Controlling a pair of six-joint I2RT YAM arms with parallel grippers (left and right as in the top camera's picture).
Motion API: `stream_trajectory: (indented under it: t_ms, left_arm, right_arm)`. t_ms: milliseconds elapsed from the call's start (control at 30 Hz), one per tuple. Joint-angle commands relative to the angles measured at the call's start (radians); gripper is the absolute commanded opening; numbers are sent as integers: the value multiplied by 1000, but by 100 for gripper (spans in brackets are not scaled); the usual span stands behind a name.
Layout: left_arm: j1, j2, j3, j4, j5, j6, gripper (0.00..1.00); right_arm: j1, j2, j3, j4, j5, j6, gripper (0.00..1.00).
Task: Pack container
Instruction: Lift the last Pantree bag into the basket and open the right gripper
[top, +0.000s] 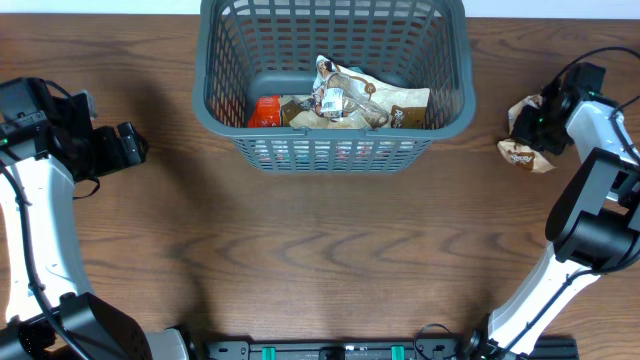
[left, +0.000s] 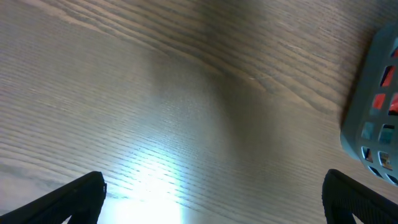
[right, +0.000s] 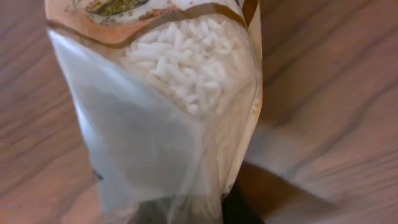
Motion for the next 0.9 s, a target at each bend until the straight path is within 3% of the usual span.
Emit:
stream_trajectory:
  t_ms: [0, 200, 400, 467, 633, 867]
  left_arm:
    - [-2, -6, 0, -2, 3, -9, 99]
    - [-2, -6, 0, -2, 3, -4, 99]
    - [-2, -6, 0, -2, 3, 10, 99]
    - [-2, -6, 0, -2, 3, 10, 99]
    - [-2, -6, 0, -3, 3, 10, 99]
    - [-2, -6, 0, -6, 3, 10, 98]
  right_arm:
    - [16, -172, 145, -26, -58, -20, 1]
    - [103, -345, 386, -115, -64, -202, 2]
    - [299, -427, 559, -248, -282, -653, 1]
    - [405, -430, 602, -299, -289, -802, 1]
    - [607, -408, 609, -284, -285, -1005, 1]
    - [794, -274, 609, -198, -284, -1211, 1]
